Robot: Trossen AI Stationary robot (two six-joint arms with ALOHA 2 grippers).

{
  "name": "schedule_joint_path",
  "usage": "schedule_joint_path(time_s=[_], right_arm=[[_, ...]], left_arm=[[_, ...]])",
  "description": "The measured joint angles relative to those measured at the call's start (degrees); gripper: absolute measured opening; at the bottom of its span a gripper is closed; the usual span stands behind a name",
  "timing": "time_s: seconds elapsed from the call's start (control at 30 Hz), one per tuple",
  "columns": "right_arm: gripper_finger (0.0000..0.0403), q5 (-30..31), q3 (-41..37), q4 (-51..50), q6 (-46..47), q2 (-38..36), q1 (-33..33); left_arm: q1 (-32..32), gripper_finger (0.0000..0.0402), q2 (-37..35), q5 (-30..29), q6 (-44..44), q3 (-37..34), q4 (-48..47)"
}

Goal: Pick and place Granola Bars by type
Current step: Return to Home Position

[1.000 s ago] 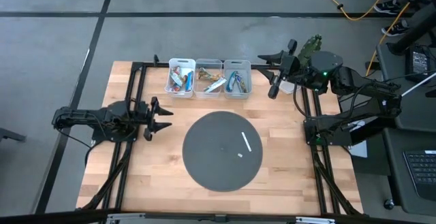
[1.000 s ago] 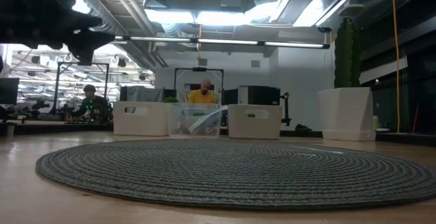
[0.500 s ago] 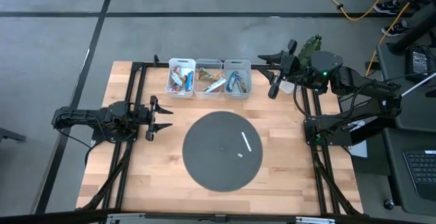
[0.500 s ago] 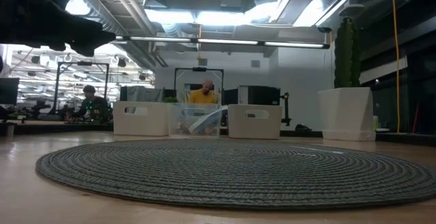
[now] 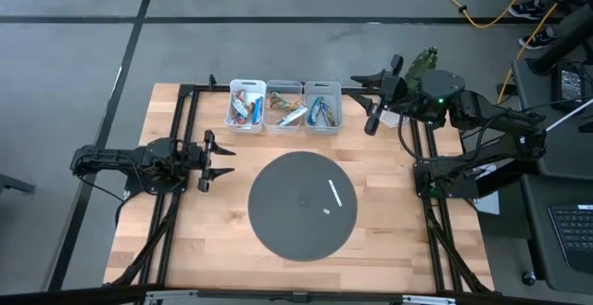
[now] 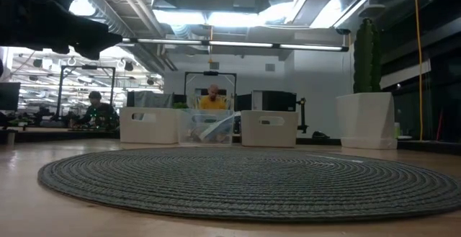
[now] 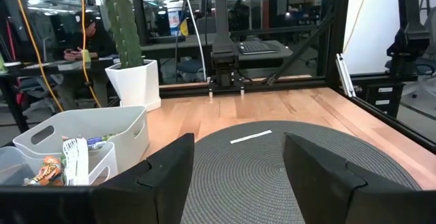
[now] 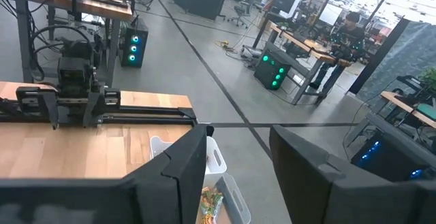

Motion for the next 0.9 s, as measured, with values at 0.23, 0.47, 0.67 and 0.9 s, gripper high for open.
schedule_joint_path(time_s=[0.23, 0.47, 0.67, 0.9], right_arm=[[0.0164, 0.0, 0.0, 0.0, 1.4, 0.0, 0.0], [0.0164, -3.9, -6.1, -2.0, 22.0, -2.3, 1.3], [0.0164, -9.6, -32.6, 23.2, 22.3, -13.5, 4.5], [0.0164, -22.7, -60.4, 55.2, 23.8, -25.1, 5.0]], left_arm=[[0.0, 0.0218, 0.0, 0.0, 0.0, 0.0, 0.0], [0.0, 0.0215, 0.0, 0.0, 0.0, 0.0, 0.0], [0.0, 0.0219, 0.0, 0.0, 0.0, 0.0, 0.0], [0.0, 0.0215, 0.0, 0.0, 0.0, 0.0, 0.0]])
